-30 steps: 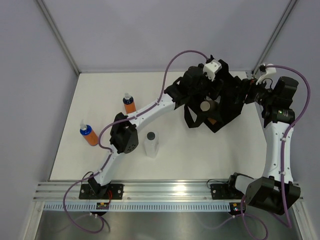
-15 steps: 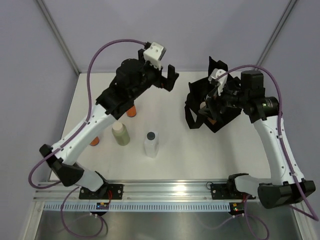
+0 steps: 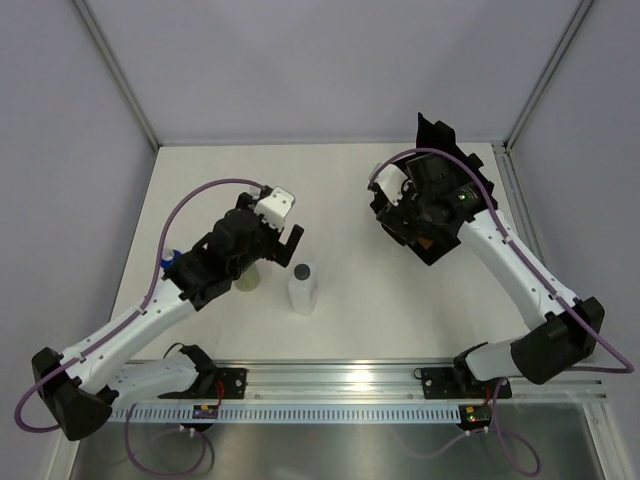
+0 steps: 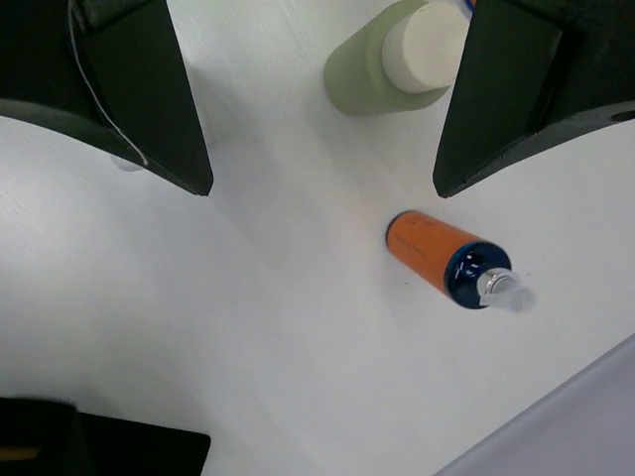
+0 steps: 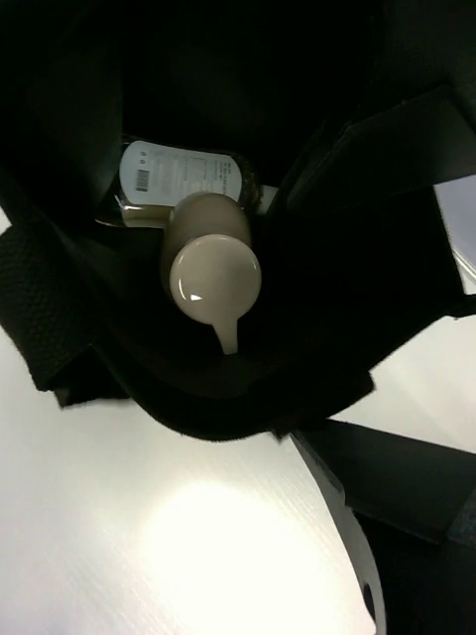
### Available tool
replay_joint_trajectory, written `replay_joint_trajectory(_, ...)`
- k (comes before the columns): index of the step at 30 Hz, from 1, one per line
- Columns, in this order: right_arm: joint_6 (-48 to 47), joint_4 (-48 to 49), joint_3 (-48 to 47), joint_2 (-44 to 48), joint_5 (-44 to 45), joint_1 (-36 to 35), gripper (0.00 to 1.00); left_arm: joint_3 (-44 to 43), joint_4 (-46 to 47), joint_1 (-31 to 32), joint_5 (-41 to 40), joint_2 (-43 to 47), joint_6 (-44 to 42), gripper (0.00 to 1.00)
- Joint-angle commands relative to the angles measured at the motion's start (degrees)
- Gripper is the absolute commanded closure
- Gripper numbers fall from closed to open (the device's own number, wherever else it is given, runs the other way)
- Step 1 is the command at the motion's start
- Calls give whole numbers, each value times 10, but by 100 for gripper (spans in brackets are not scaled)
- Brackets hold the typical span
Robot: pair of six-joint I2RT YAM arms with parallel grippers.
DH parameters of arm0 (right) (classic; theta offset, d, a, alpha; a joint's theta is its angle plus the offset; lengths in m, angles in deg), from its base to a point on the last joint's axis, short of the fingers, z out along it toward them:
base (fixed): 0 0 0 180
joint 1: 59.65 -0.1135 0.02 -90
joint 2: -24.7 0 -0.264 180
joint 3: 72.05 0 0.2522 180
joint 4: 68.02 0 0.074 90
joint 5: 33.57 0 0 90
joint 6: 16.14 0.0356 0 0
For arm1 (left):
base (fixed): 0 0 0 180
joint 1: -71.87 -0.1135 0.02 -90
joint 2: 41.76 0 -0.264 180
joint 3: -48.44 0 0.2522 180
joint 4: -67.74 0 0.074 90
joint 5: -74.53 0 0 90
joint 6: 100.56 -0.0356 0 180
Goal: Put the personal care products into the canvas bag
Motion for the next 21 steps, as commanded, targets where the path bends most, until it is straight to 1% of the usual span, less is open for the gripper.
replay_joint_trajectory(1,2,2,-9,-20,56,-14,14,24,59,-3,-55,40,-14,1)
replay_joint_trajectory(3,11,3,-9,-38,59,-17,19,43,73,-3,-69,50,-19,1)
replay_joint_trajectory(6,25,-5,-19,-52,48,-20,32,50,73,-3,-79,53,-18,1)
replay_joint_trajectory(7,26,-5,-21,-54,43,-23,41,51,74,-3,-79,55,-16,1)
replay_joint_trajectory(8,30,-5,-23,-58,39,-25,46,57,74,-4,-79,57,-17,1)
replay_joint_trajectory(10,33,-11,-30,-72,38,-27,67,60,74,-4,-81,59,-17,1)
replay_joint_trajectory(11,40,-13,-35,-75,33,-27,87,61,72,-4,-84,62,-15,1)
replay_joint_trajectory(12,42,-15,-44,-74,24,-27,97,64,72,-4,-89,68,-15,1)
replay_joint_trajectory(13,46,-16,-52,-69,14,-27,100,66,74,-4,-92,71,-16,1)
replay_joint_trajectory(14,54,-16,-60,-66,2,-27,100,70,76,-5,-94,75,-19,1)
replay_joint_trajectory(15,58,-19,-90,-56,-25,-27,100,72,81,-5,-94,79,-19,1)
replay_joint_trajectory(17,77,-35,-132,-53,-49,-26,100,75,82,-7,-94,85,-19,1)
replay_joint_trajectory(18,83,-41,-177,-52,-73,-25,100,75,81,-8,-93,85,-18,1)
replay_joint_trajectory(21,115,-63,-253,-65,-118,-18,100,73,79,-9,-93,87,-18,1)
